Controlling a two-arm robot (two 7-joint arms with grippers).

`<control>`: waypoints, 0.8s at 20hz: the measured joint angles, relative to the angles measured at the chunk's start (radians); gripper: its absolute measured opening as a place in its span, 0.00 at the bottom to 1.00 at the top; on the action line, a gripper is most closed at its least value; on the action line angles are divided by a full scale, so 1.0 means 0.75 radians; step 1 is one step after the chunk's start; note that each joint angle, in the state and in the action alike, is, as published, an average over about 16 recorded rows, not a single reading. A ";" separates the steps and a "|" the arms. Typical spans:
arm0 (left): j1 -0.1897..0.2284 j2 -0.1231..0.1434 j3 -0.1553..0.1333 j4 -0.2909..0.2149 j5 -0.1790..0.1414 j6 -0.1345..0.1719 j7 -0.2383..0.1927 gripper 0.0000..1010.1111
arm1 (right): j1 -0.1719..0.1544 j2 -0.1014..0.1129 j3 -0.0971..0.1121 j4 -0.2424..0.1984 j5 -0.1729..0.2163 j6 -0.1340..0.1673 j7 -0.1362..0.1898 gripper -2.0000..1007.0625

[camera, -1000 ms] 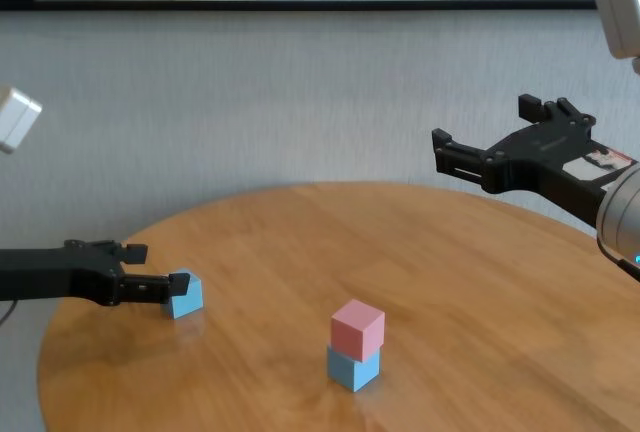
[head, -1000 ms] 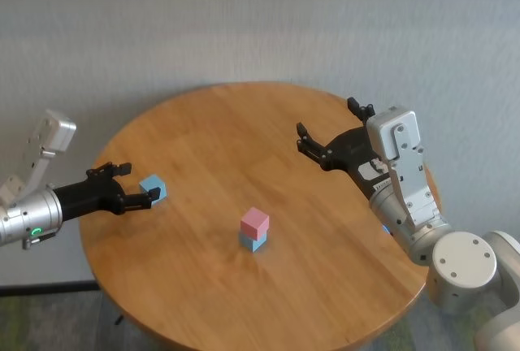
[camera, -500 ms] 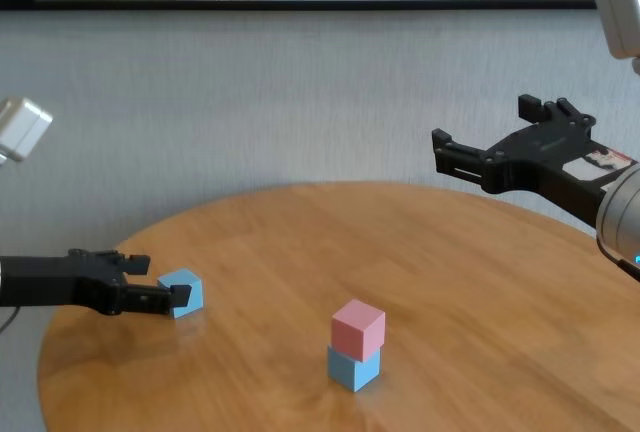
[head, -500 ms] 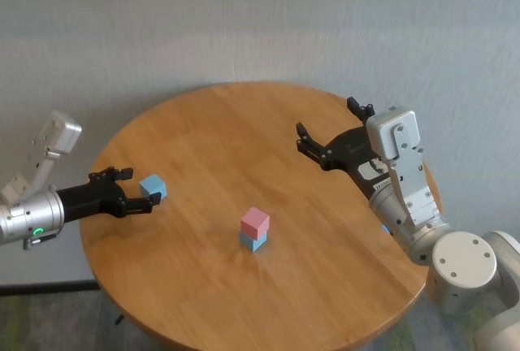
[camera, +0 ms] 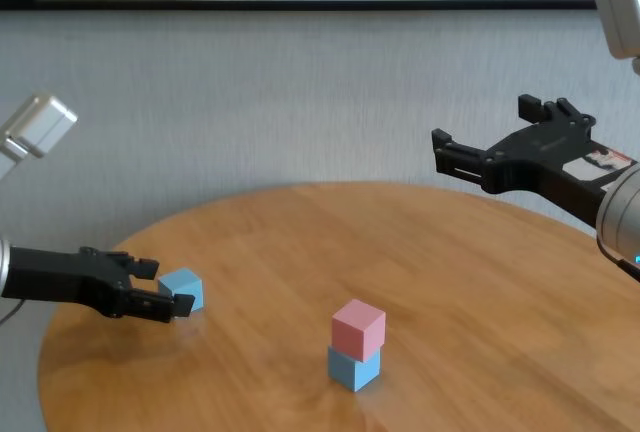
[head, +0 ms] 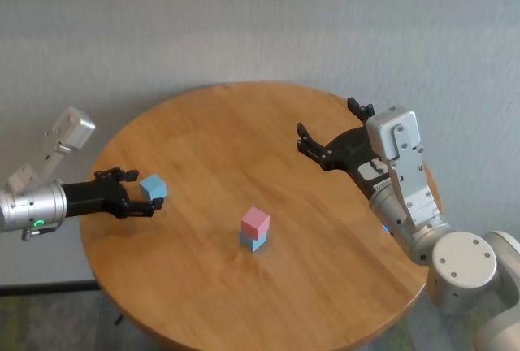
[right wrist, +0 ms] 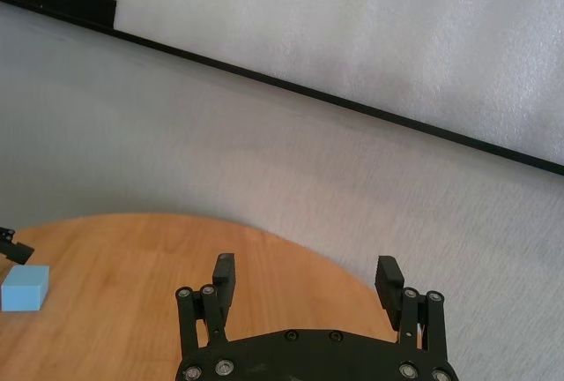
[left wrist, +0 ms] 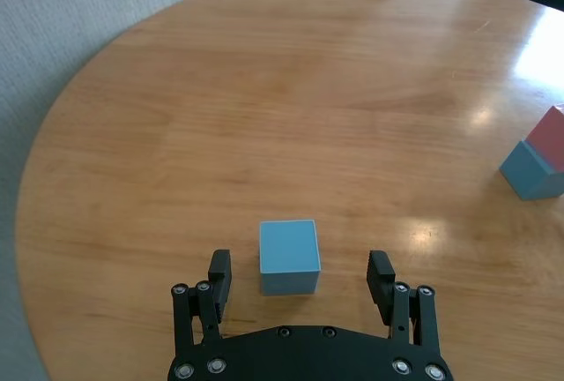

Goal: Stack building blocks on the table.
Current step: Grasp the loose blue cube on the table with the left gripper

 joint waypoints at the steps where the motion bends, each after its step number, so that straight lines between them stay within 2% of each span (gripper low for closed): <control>1: -0.018 -0.009 0.005 0.032 0.005 -0.012 -0.006 0.99 | 0.000 0.000 0.000 0.000 0.000 0.000 0.000 1.00; 6: -0.089 -0.046 0.021 0.172 0.018 -0.065 -0.028 0.99 | 0.000 0.000 0.000 0.000 0.000 0.000 0.000 1.00; 9: -0.110 -0.058 0.025 0.215 0.018 -0.084 -0.031 0.99 | 0.000 0.000 0.000 0.000 0.000 0.000 0.000 1.00; 16: -0.085 -0.044 0.023 0.163 0.013 -0.062 -0.024 0.99 | 0.000 0.000 0.000 0.000 0.000 0.000 0.000 1.00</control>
